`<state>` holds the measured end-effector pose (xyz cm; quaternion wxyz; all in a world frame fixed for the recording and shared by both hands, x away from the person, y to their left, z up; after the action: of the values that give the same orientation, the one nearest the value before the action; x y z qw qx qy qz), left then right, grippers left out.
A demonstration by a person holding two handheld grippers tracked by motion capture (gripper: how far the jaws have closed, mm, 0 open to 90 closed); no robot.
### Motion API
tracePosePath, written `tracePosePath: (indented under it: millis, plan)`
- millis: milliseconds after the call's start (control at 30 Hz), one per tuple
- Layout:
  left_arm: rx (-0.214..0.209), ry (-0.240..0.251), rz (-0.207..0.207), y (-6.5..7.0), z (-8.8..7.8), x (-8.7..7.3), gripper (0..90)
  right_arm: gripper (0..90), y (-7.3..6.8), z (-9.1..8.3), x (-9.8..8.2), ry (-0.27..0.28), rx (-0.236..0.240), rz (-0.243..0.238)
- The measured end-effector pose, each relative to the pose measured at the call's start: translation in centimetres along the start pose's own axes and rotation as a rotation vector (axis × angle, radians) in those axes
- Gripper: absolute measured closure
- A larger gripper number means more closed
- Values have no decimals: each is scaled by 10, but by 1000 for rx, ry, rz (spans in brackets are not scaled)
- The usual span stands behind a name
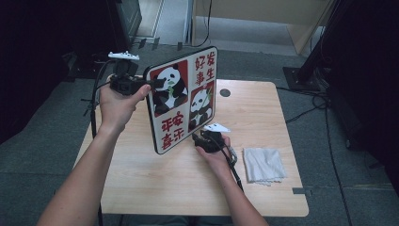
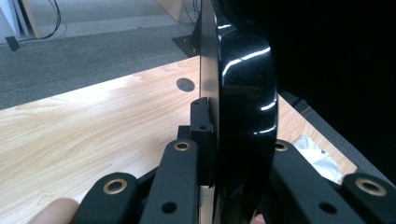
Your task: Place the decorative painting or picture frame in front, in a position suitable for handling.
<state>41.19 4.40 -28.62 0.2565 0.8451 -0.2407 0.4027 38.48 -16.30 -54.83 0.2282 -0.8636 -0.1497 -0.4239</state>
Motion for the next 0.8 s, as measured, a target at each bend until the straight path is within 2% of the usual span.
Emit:
tracePosePath:
  millis: [67, 133, 167, 367, 567, 800]
  plan:
    - [4, 1, 0, 0, -1, 0, 824, 607, 0, 3, 0, -16, -1, 4]
    - [0, 1, -6, -1, -1, 0, 824, 596, 1, 6, -2, -70, 10, 21]
    - [-3, 1, -7, -1, -1, 0, 824, 586, 0, 7, -1, -70, 27, 20]
    - [-8, 3, -4, -1, -3, 0, 824, 560, -4, 13, 2, -81, -16, -58]
    - [-11, 5, -8, -3, -5, 0, 824, 542, -7, 15, 2, -83, -37, -68]
    - [-18, 7, 15, 2, -9, 1, 822, 521, -8, 16, 2, -86, -40, -79]
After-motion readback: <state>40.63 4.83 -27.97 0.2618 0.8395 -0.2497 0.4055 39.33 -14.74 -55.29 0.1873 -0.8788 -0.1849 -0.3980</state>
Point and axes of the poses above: each handheld gripper's, and its own axes: z roughly forward along the jaws, x roughly out of its top, y roughly to its right, the point moved 5 cm from there along z, roughly forward along the jaws, and after that the axes turned 4 degrees about x, right-handed, at the moved point
